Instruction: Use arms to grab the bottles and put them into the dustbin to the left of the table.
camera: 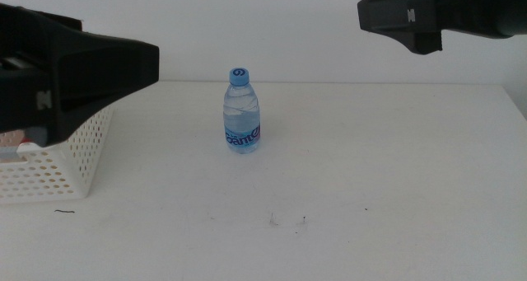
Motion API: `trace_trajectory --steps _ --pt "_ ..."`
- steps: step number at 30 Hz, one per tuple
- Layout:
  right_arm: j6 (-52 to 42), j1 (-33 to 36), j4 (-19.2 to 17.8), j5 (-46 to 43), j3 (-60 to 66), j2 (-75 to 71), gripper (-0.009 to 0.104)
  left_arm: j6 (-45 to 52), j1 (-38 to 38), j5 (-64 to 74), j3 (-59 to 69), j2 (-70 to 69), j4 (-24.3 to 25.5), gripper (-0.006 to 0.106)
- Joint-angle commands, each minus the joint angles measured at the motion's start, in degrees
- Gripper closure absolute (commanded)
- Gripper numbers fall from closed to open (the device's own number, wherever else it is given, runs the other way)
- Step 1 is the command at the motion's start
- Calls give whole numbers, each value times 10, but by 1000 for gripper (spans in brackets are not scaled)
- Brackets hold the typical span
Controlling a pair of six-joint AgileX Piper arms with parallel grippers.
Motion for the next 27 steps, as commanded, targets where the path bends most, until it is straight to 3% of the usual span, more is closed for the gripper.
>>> trace_trajectory --steps 1,7,10,12,16,27 --pt "0 -5 -8 -8 -4 -4 5 -2 -5 -8 -2 -2 1 7" --pt "0 -5 -8 -8 -4 -4 5 -16 -5 -96 27 -2 60 7" --pt "0 -5 -8 -8 -4 -4 5 -78 -5 -241 107 -1 119 7" --pt "0 -5 -8 -8 -4 -4 5 -103 3 -406 188 6 156 7" --pt "0 -5 -8 -8 -4 -4 5 -110 48 -630 318 46 146 7" --pt "0 -5 -8 -7 -4 -4 5 -141 115 -777 455 181 181 7"
